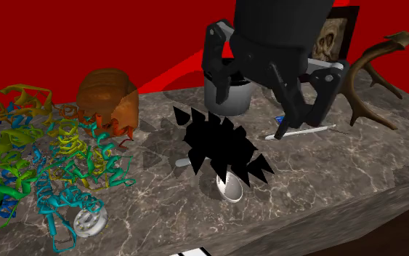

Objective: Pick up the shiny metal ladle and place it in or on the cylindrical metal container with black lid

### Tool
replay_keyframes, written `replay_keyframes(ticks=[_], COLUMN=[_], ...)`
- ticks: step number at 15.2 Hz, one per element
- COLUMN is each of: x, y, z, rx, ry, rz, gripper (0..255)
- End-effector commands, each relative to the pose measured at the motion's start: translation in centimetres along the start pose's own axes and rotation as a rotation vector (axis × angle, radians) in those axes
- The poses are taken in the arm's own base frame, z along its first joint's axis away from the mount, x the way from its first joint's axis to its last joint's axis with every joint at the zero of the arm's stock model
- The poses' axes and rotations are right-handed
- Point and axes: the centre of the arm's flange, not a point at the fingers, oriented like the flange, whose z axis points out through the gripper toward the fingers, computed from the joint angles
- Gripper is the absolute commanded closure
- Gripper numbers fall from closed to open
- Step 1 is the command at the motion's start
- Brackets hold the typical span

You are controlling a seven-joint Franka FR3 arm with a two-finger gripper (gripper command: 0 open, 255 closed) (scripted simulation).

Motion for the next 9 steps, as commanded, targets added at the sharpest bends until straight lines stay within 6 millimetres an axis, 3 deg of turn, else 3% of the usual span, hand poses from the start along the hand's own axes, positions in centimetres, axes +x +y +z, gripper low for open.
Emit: replay_keyframes(ticks=[1,9], x=[0.0,2.9], y=[0.0,6.1], z=[0.0,10.3], rx=[0.0,0.176], ry=[0.0,-0.112], rz=[0.0,0.036], gripper=[0,0])
